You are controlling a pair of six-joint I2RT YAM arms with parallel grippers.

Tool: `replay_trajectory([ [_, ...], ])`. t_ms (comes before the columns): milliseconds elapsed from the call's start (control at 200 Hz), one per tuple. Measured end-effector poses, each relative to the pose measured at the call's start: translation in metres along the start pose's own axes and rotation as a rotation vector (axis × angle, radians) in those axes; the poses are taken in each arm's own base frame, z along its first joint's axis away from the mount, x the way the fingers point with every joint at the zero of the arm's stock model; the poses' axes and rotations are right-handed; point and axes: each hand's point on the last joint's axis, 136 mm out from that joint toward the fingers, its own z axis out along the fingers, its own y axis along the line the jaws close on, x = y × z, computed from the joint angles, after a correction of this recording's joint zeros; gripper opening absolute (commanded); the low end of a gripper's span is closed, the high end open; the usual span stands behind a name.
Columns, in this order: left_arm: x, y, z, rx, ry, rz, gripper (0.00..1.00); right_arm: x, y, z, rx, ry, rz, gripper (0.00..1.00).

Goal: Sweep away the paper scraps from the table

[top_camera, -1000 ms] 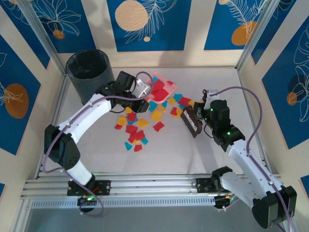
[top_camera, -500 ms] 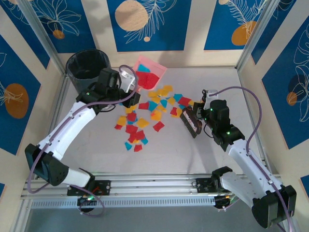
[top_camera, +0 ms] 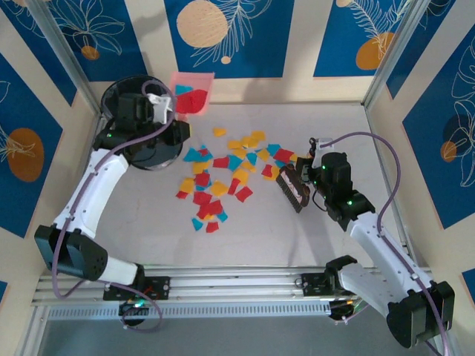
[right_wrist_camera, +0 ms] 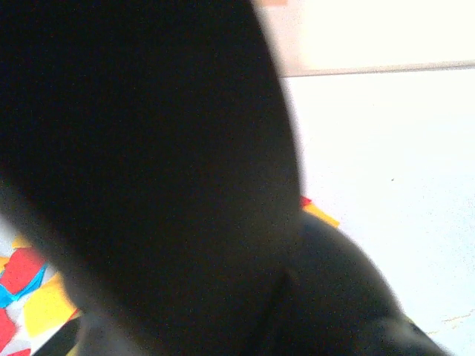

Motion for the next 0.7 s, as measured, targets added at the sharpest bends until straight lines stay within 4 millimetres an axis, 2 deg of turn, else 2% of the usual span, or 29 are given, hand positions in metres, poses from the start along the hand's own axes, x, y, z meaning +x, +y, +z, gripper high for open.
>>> replay_trajectory([
  [360, -0.051, 0.038, -0.008, 0.181, -0.104, -0.31, 0.0, 0.004, -0.001, 0.003, 0.004, 0.018, 0.006, 0.0],
  [700, -0.089, 0.048, -0.003, 0.37, -0.171, -0.502, 0.0, 0.007, -0.001, 0.003, 0.006, 0.028, 0.005, 0.0],
])
